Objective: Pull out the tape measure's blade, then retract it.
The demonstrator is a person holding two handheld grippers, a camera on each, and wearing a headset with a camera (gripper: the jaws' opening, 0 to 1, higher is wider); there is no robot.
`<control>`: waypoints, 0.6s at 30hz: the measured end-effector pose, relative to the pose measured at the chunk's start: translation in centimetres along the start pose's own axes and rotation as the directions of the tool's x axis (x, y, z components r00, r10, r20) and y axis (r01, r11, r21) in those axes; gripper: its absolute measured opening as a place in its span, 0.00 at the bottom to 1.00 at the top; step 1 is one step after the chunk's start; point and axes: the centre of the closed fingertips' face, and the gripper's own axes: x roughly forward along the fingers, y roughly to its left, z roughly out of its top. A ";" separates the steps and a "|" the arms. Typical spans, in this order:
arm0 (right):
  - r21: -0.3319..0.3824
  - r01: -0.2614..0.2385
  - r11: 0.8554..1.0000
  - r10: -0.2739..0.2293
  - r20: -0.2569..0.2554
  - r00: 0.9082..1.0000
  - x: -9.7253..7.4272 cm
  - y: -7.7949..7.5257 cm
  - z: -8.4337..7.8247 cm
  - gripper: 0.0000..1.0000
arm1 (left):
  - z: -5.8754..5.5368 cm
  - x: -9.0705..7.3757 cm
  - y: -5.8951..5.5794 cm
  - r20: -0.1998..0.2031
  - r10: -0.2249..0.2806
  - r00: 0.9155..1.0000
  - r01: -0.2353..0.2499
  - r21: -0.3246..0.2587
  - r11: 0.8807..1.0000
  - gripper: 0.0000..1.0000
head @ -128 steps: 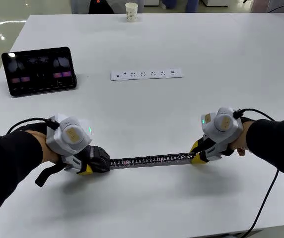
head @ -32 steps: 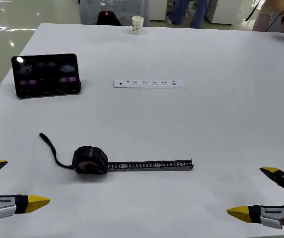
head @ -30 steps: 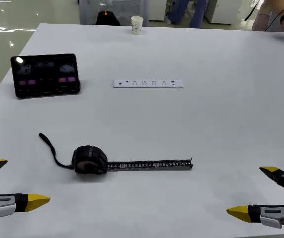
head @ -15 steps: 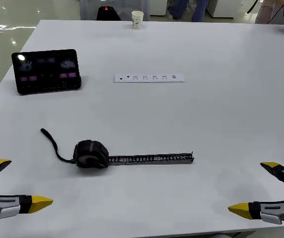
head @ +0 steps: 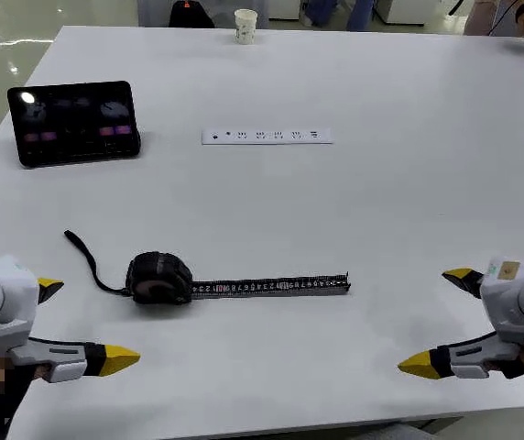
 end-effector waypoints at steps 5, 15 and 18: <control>-0.065 -0.041 0.997 0.038 -0.054 0.998 1.5 -0.9 0.5 0.99 | 0.9 1.4 -0.7 -0.010 0.005 1.000 -0.005 0.001 1.000 0.95; -0.181 -0.119 0.976 0.095 -0.140 0.986 4.2 -2.7 2.3 0.98 | 1.9 3.7 -1.7 -0.003 0.029 1.000 -0.029 -0.073 0.997 0.95; -0.209 -0.133 0.969 0.101 -0.156 0.982 4.7 -3.0 3.0 0.93 | 2.2 4.3 -1.6 0.007 0.040 0.999 -0.039 -0.093 0.995 0.95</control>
